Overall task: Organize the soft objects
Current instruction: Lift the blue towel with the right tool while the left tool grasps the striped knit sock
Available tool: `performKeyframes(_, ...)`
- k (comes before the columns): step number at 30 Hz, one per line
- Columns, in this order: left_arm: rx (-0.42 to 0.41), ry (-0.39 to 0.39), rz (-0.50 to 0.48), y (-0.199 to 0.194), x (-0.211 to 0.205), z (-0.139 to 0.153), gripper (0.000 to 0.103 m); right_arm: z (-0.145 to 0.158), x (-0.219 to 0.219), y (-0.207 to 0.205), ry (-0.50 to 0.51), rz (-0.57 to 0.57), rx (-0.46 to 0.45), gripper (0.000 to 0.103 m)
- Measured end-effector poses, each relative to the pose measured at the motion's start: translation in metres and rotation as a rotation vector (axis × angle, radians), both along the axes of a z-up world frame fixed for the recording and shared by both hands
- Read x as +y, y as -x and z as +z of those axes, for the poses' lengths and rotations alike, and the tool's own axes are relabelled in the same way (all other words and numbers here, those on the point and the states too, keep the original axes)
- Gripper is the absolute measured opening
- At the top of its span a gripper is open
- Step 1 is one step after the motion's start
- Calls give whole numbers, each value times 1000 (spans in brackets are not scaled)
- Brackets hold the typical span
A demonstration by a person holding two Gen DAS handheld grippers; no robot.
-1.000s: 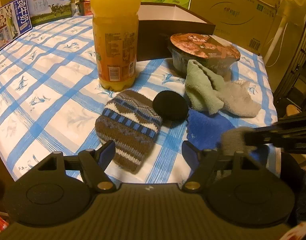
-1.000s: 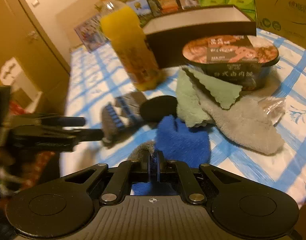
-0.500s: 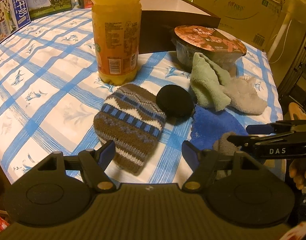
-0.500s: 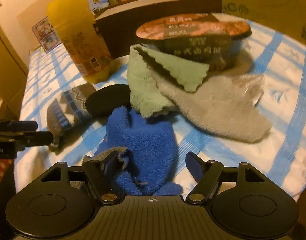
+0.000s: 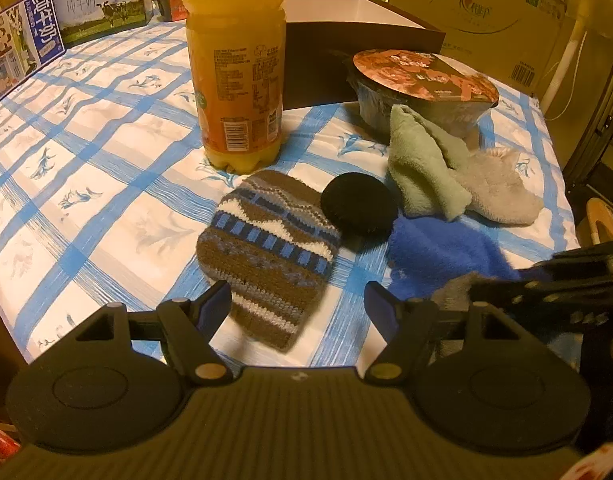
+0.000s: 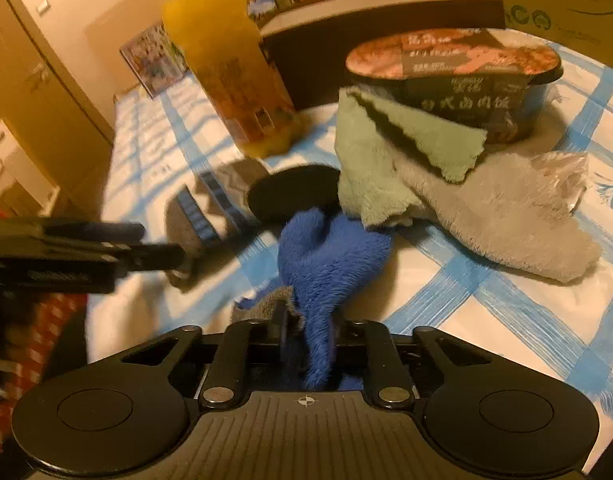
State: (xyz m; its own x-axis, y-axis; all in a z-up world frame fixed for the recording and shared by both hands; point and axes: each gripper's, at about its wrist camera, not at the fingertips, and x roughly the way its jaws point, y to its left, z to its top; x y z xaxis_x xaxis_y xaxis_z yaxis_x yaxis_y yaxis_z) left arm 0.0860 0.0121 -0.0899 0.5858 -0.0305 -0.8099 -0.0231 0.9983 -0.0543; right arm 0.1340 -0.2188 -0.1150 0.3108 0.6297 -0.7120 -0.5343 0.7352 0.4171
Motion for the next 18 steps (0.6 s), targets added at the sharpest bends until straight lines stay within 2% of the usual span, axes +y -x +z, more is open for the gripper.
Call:
performKeyframes(10, -10, -28, -11, 1, -3, 1, 71, 58, -21, 17, -129, -1, -98, 13)
performKeyframes(14, -6, -64, -23, -2, -5, -2, 71, 76, -38, 15, -141, -78, -139, 13)
performKeyframes(18, -15, -113, -51, -9, -8, -7, 71, 80, -52, 6, -120, -151, -156, 13)
